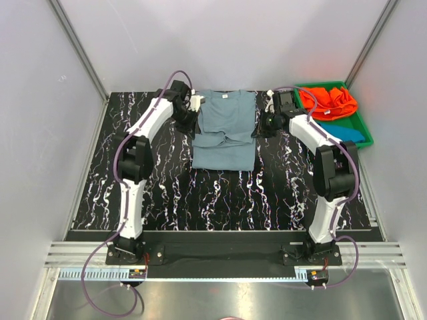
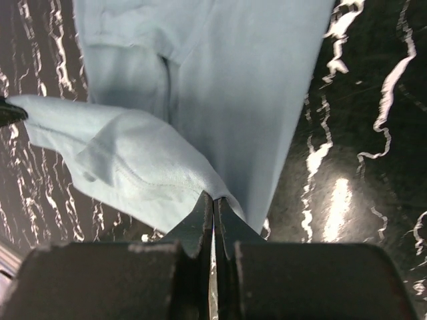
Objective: Fold and stack the t-shirts
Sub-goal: Fold the tshirt
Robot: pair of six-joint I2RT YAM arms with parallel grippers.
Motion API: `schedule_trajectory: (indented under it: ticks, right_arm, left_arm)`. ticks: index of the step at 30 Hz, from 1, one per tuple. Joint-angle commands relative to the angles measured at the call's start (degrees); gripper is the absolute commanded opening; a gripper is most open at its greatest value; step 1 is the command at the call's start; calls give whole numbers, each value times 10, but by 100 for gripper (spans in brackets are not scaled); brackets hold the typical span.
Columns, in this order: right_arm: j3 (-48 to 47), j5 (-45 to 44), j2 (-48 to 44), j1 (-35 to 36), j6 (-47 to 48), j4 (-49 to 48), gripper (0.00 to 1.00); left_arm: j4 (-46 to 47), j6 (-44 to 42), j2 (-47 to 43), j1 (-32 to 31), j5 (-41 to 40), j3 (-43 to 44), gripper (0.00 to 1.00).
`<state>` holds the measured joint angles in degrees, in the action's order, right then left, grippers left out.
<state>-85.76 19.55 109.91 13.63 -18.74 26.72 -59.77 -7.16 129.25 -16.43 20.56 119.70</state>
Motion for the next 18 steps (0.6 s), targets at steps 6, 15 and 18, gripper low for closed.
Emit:
schedule_trajectory:
  ticks: [6,15,18]
  right_arm:
    - [-48,-18,47,-21,21,-33,0]
    - [-106,-27,120,-22,43,-45,0]
    - [-135,-30,145,-22,48,-48,0]
  left_arm:
    - [25,-4,48,3,-18,49,0]
    - [44,0,106,3,-35,115,0]
    - [51,3,121,2,-39,131,0]
